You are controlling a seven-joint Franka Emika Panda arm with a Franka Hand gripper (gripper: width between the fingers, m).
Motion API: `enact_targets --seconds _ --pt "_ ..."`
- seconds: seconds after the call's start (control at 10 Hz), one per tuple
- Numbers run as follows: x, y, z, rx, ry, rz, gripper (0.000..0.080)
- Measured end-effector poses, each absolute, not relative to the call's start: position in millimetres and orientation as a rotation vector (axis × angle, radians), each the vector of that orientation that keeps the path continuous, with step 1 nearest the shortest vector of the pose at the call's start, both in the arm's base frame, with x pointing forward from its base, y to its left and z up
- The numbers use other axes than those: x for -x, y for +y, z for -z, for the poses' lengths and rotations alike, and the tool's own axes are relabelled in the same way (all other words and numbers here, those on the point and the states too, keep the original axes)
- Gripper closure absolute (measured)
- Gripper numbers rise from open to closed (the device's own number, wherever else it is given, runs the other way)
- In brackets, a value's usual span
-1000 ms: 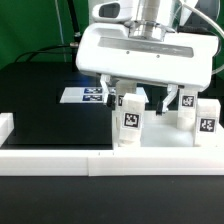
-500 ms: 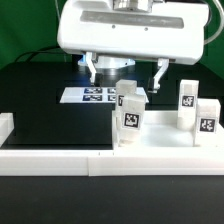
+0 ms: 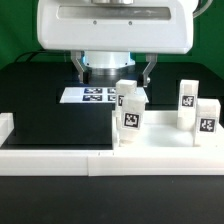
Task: Assemble square table
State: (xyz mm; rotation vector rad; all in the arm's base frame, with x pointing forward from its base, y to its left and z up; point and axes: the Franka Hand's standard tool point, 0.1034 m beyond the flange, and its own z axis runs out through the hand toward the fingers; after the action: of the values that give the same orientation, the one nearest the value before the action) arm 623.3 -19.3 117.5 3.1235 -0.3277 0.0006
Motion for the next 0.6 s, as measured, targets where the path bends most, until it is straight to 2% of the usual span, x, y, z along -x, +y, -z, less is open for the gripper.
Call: enact_targets --seconds 0.1,0.6 --pt "-625.3 -17.2 -116.5 -3.124 -0.342 0.098 0.0151" --pt "-628.3 -14.5 -113.4 -3.123 -0.368 0.096 0.0151"
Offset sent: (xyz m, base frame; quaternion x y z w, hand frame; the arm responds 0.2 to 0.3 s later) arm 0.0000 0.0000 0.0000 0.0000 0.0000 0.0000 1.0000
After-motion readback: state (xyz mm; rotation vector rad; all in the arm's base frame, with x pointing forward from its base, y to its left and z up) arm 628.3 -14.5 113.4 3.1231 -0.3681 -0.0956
